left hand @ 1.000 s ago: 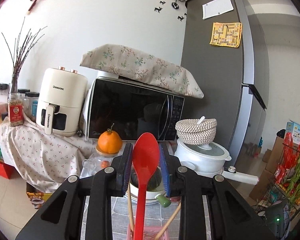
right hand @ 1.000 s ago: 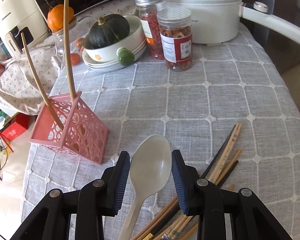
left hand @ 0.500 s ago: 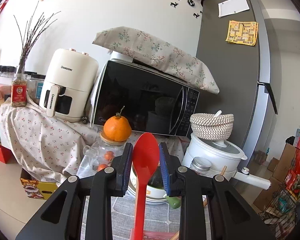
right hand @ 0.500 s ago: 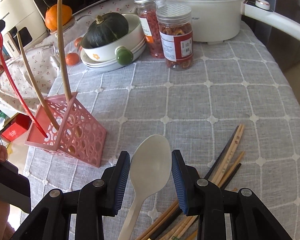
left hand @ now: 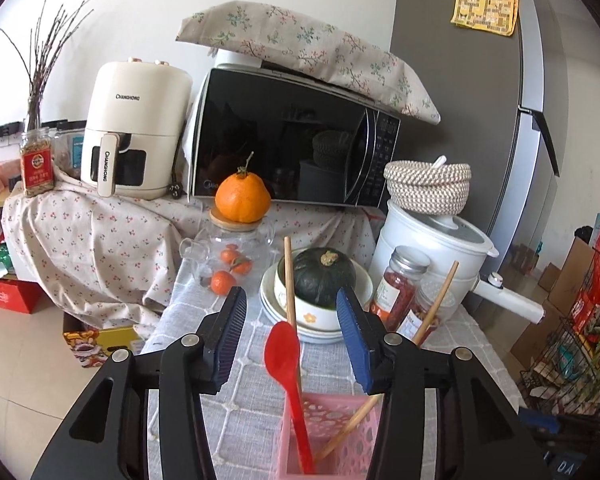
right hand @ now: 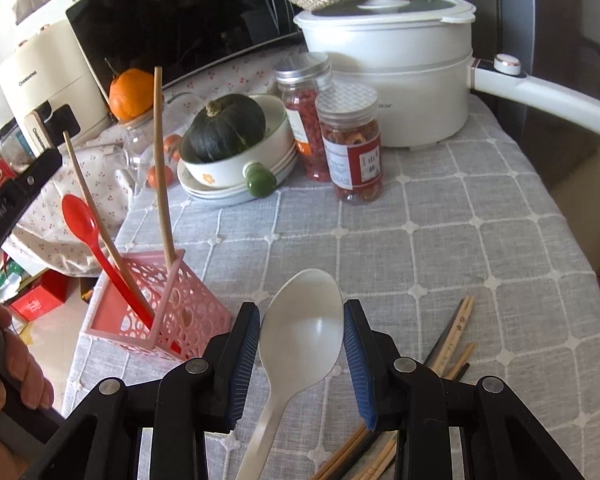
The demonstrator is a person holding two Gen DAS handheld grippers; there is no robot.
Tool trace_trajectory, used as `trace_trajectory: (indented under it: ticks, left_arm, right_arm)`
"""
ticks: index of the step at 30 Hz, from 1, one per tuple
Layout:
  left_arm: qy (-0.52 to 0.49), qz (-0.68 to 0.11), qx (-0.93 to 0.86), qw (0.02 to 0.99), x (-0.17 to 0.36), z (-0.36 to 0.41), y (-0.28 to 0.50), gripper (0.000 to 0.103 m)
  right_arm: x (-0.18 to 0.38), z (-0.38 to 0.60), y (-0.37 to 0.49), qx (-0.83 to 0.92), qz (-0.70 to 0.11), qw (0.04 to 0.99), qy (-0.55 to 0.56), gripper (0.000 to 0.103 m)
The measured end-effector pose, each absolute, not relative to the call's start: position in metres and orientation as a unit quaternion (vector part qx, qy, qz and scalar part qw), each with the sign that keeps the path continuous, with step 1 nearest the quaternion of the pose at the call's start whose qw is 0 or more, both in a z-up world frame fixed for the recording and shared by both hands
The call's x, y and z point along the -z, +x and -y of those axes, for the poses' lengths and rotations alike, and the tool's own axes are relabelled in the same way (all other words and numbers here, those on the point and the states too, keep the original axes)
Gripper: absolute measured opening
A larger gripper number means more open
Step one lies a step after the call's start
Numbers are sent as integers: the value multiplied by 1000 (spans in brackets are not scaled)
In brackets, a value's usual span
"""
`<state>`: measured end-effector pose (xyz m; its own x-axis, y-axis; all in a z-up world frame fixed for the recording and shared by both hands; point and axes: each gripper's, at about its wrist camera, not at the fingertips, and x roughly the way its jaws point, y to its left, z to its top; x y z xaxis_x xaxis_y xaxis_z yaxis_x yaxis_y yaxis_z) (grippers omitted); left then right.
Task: Organize utensils
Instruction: 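Drop the red spoon into the pink basket with the left tool while the right tool carries the white spoon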
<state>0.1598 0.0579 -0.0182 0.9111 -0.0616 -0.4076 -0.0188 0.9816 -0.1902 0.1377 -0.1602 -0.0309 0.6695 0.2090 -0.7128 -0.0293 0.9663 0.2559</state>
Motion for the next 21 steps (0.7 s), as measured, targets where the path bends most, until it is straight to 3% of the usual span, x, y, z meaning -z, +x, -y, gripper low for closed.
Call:
trace_trajectory:
  ticks: [4,13,21]
  left_arm:
    - [-87,-291,-2,953,19,-68,147,51]
    - [-51,-393,-2,918,28,-84,113,63]
    - [-53,-424,-6,904,43,-107,114,69]
  right_arm:
    - [13,157,131,-65,-369,919,123,38]
    - [-19,132,126,-31,-289,950,114,38]
    - [-35,106,135,14,-226,967,114,38]
